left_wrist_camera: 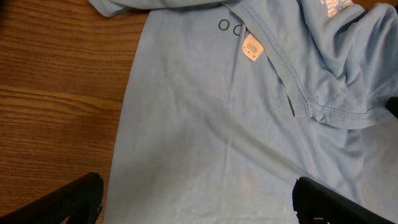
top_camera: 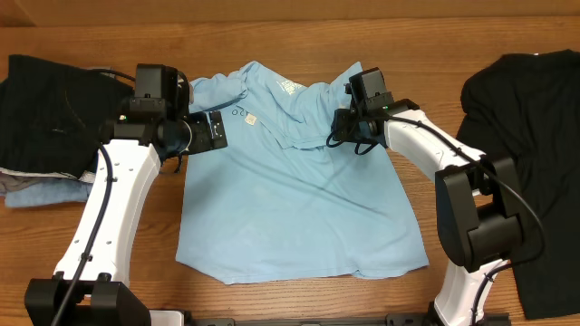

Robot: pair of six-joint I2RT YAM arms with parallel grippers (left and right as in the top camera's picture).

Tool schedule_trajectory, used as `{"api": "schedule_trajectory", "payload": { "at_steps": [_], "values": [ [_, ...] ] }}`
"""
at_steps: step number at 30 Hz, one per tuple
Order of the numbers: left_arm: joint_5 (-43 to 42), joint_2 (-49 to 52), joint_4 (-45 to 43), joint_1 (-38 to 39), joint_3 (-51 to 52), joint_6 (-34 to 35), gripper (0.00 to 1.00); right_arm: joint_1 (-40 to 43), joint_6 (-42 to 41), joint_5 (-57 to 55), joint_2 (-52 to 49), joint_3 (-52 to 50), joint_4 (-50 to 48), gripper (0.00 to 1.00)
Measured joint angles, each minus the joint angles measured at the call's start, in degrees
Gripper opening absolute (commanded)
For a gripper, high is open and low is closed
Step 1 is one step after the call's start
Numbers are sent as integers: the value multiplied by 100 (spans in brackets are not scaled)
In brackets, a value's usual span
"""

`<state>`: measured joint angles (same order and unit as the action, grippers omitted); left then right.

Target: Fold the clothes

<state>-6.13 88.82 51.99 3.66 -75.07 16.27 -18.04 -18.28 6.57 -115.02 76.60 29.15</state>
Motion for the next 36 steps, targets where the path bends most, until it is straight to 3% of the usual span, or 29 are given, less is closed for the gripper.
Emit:
{"api": "schedule_trajectory", "payload": {
  "at_steps": [6, 11, 17, 24, 29, 36],
  "values": [
    [0, 0, 0, 0, 0, 0, 100, 2, -98, 2, 0, 0, 4, 46],
    [0, 0, 0, 0, 0, 0, 100, 0, -138, 31, 0, 0, 2, 17],
    [2, 0, 0, 0, 0, 0, 100, 0, -142, 269, 0, 0, -116, 4],
    [2, 0, -2, 0, 0, 0, 100, 11, -140, 776, 0, 101, -476, 4],
    [2, 0, 0, 0, 0, 0, 100, 44, -269, 1123, 0, 872, -581, 4],
    [2, 0, 0, 0, 0, 0, 100, 44, -531, 715, 42, 1237, -1255, 4]
  ]
}}
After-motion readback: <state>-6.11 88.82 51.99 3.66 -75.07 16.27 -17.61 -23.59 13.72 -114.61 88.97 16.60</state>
